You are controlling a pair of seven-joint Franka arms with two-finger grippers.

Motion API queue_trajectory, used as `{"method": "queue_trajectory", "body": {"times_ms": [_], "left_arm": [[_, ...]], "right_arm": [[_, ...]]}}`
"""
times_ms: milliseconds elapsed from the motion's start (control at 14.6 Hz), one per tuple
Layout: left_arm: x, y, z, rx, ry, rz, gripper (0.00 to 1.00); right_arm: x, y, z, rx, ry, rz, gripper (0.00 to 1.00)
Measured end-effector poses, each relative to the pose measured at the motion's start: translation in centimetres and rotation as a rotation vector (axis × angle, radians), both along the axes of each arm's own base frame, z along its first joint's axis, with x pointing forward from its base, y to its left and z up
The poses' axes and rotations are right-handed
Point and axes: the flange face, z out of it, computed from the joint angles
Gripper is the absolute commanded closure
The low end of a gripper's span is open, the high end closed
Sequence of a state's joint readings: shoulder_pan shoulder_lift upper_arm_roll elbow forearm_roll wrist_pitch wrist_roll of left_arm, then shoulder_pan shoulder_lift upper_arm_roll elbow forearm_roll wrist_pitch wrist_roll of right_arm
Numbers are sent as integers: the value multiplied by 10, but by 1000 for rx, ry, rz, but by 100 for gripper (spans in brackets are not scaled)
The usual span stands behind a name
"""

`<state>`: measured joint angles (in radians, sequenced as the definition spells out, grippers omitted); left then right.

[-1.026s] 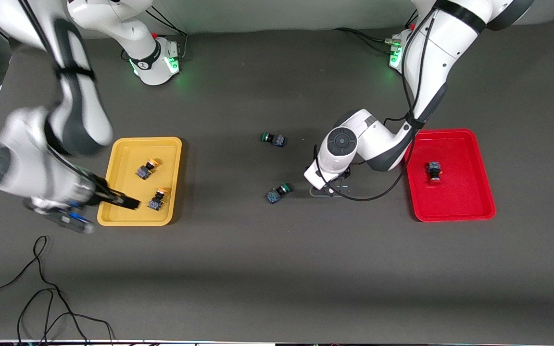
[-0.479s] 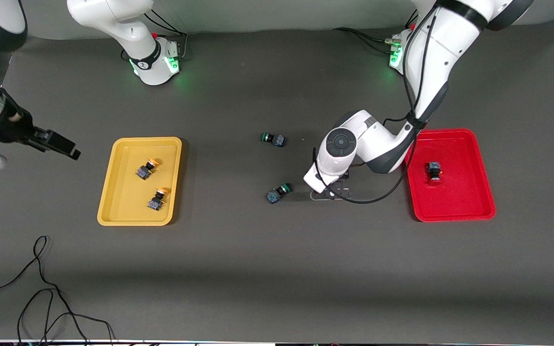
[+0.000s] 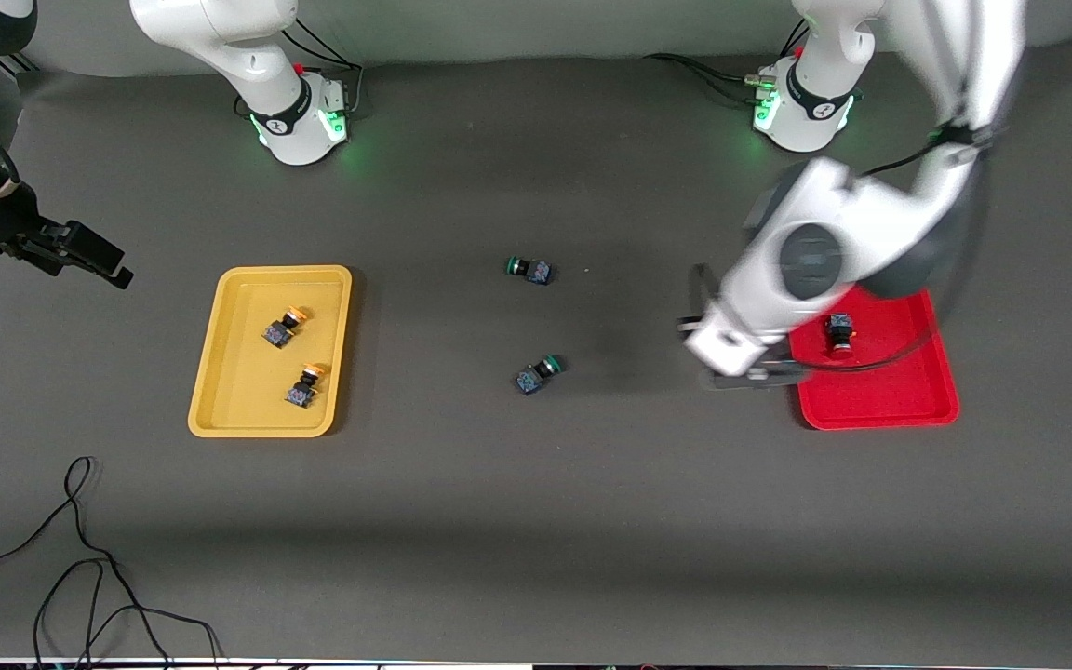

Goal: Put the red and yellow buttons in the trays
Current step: 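Carry the red button into the red tray with the left gripper and release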

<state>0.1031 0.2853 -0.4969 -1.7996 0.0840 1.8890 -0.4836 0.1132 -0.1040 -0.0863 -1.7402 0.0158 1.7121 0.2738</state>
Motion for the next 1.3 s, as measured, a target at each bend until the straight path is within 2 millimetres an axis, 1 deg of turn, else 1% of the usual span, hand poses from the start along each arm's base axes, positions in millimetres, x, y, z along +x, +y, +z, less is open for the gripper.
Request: {"method": "queue_trajectory", "body": {"times_ms": [68, 137, 274, 342, 411, 479, 547, 616, 684, 753, 821, 889, 958, 1026, 1163, 1232, 1300], "left_arm": [[0, 41, 2, 7, 11, -19, 88], [-2, 82, -2, 9, 26, -43, 88], [-7, 159, -16, -2, 42, -87, 87], [-8, 194, -25, -5, 29, -101, 87], [-10, 228, -38, 0, -1, -111, 87], [-13, 259, -54, 10, -45, -121, 87], [-20, 285, -75, 14, -87, -132, 87], [-30, 305, -98, 12, -115, -144, 87], [-38, 319, -120, 10, -124, -154, 86], [-44, 325, -137, 3, -122, -162, 81], [-47, 326, -149, -7, -116, -168, 57], [-47, 324, -156, -15, -109, -176, 12], [-47, 321, -158, -17, -105, -186, 1], [-46, 318, -158, -16, -105, -194, 1], [-43, 316, -151, -9, -98, -204, 0], [-41, 317, -143, 0, -76, -205, 0], [-37, 319, -130, 12, -47, -205, 0]], "right_arm": [[1, 1, -4, -1, 3, 4, 0], [2, 3, -7, -1, 3, 7, 0], [3, 5, -10, -3, 6, 11, 0], [3, 5, -10, -5, 5, 15, 0], [3, 5, -9, -13, 3, 18, 0], [3, 5, -8, -24, 1, 22, 0], [3, 6, -8, -30, 0, 24, 0], [3, 6, -8, -32, -1, 25, 0], [3, 6, -8, -33, -2, 26, 0], [3, 7, -8, -33, -4, 27, 0], [4, 7, -7, -33, -11, 27, 0], [4, 8, -7, -33, -16, 28, 0], [4, 8, -6, -33, -17, 28, 0], [4, 7, -6, -33, -16, 30, 0], [0, 5, -3, -37, -9, 52, 0], [-3, 1, 1, -39, -9, 67, 0], [-6, -4, 5, -41, -11, 83, 0]]}}
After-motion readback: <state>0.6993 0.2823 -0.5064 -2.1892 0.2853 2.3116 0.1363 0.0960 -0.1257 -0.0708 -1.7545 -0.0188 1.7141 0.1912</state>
